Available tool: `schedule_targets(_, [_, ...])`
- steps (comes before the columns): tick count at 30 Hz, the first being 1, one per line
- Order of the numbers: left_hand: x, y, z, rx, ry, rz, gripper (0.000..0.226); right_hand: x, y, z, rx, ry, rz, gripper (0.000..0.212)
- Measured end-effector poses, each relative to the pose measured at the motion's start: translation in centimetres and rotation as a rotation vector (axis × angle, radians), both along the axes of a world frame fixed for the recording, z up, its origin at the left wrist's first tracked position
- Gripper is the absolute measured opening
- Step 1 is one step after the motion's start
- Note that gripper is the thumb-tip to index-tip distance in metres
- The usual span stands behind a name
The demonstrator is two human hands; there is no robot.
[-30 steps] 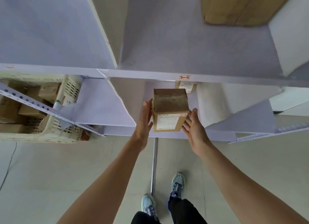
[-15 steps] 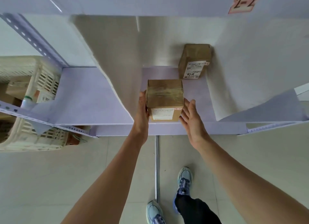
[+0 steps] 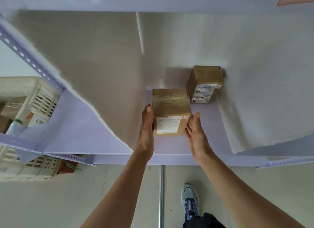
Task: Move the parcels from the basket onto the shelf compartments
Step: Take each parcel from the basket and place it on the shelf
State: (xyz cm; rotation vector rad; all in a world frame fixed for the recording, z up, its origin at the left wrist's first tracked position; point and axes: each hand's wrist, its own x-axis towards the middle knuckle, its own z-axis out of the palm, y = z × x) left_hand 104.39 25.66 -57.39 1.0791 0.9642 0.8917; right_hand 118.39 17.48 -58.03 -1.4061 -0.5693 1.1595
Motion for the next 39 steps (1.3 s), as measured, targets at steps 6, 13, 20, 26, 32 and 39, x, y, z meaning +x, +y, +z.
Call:
schedule_targets(6, [1.5, 3.3, -1.2, 0.142, -0.015, -0.061, 0.070, 1.9, 4.1, -1.4, 0.054, -0.028, -0.025, 0.061])
schedule_targets(13, [3.3, 6.5, -2.8, 0.267, -0.039, -0.132, 0.054, 3.0, 8.2, -3.6, 0.207, -0.211, 0.017, 0.049])
schedule_targets(20, [5.0, 9.9, -6.3, 0.460, 0.000, -0.063, 0.085, 4.6, 11.6, -5.7, 0.351, -0.396, 0.004, 0.059])
schedule_targets(26, [5.7, 11.6, -7.5, 0.612, 0.014, -0.067, 0.059, 5.2, 12.4, -6.4, 0.373, -0.488, -0.056, 0.064])
schedule_targets(32, [5.9, 12.5, -7.5, 0.653, 0.061, -0.052, 0.052, 5.1, 13.1, -6.5, 0.366, -0.529, -0.091, 0.068])
schedule_targets(39, [5.6, 12.4, -7.2, 0.630, 0.104, -0.048, 0.055, 5.5, 13.6, -6.9, 0.350, -0.574, -0.127, 0.067])
